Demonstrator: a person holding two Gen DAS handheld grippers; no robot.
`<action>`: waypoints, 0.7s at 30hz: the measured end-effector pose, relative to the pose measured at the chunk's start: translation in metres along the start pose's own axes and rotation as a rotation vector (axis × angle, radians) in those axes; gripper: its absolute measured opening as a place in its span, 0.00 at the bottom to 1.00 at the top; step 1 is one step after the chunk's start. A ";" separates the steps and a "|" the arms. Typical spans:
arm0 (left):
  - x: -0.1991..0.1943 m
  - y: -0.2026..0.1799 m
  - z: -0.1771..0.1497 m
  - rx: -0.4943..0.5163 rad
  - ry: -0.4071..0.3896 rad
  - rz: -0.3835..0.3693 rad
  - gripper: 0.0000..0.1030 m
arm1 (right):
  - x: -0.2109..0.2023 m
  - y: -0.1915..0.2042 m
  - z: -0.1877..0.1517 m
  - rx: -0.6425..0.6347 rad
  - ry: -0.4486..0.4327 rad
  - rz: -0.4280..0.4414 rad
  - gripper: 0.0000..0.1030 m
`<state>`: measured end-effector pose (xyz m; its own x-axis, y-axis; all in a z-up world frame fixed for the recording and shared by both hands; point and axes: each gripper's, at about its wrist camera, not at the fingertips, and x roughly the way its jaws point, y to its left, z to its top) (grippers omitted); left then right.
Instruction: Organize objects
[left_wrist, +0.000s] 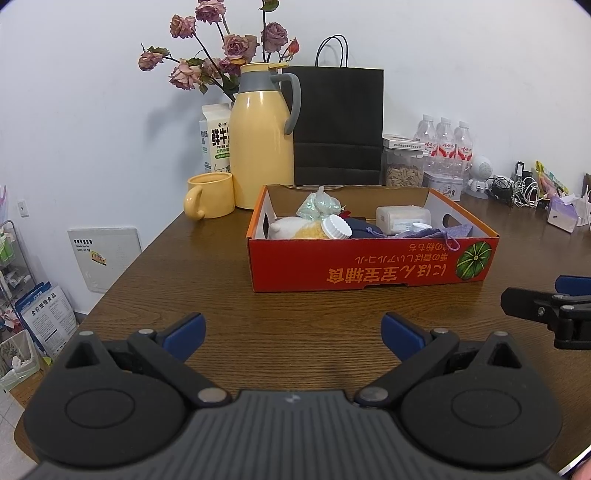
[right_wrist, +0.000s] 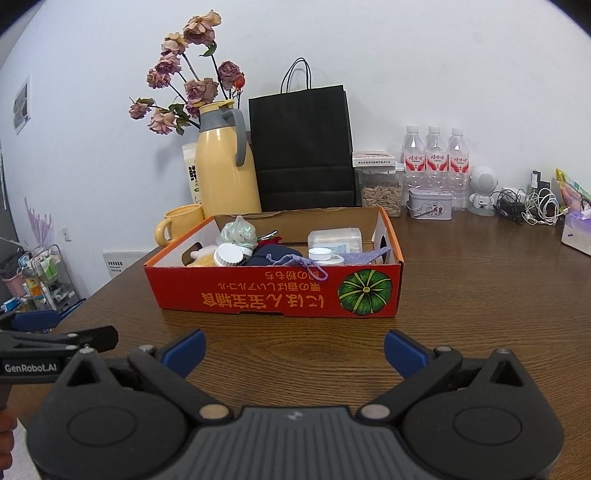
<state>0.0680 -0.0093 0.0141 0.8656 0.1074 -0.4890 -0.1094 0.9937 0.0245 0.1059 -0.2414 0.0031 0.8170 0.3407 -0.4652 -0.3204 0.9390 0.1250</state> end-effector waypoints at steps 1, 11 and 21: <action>0.000 0.000 0.000 0.000 0.000 0.000 1.00 | 0.000 0.000 0.000 0.000 0.000 0.000 1.00; 0.000 0.001 -0.001 -0.001 0.005 0.001 1.00 | 0.000 -0.001 0.001 0.001 -0.001 0.000 1.00; 0.001 0.001 -0.001 -0.001 0.004 0.001 1.00 | 0.001 -0.002 0.001 0.001 -0.002 0.000 1.00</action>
<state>0.0677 -0.0079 0.0125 0.8634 0.1081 -0.4929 -0.1107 0.9936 0.0240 0.1076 -0.2426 0.0035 0.8177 0.3412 -0.4636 -0.3204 0.9389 0.1260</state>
